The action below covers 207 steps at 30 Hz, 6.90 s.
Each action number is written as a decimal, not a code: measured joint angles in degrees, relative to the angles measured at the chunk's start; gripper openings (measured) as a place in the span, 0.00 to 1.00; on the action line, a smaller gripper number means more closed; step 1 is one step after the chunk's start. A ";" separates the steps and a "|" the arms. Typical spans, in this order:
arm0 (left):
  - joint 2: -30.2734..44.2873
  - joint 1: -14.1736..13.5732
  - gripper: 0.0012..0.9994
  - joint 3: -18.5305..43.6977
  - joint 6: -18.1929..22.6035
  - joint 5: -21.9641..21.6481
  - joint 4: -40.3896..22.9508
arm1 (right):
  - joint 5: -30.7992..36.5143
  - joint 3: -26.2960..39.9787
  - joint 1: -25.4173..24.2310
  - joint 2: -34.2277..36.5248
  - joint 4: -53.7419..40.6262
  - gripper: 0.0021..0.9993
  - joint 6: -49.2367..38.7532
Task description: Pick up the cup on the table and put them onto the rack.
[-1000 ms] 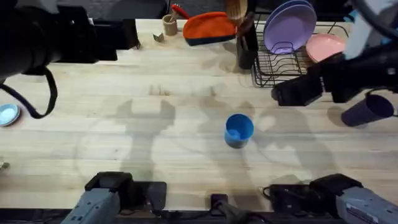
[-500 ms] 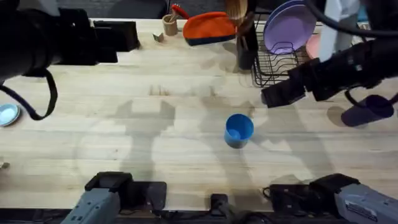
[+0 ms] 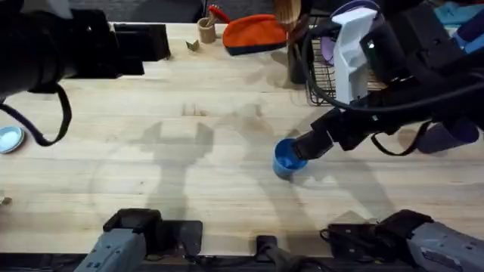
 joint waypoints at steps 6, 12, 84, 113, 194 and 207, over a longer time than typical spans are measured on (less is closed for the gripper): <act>0.00 -0.02 0.99 0.00 -0.92 11.02 0.00 | 0.02 -0.51 0.07 0.94 0.84 1.00 0.43; 0.02 -0.02 0.99 0.00 1.51 24.82 -0.25 | 0.00 -0.51 0.07 4.87 1.01 1.00 0.43; 0.61 -0.02 0.99 0.00 22.81 39.74 -14.82 | 5.51 31.18 -26.99 12.20 -7.68 0.03 2.60; 2.60 -0.02 0.99 0.00 22.81 39.71 -14.84 | 6.75 35.20 -26.99 27.81 -3.24 0.03 8.14; 2.60 -0.02 0.99 0.00 22.81 39.71 -14.83 | 6.51 43.42 -26.99 39.15 -6.31 0.36 9.37; 2.60 -0.02 0.99 0.00 22.81 39.71 -14.84 | 6.76 53.00 -26.99 38.42 -19.16 0.57 6.30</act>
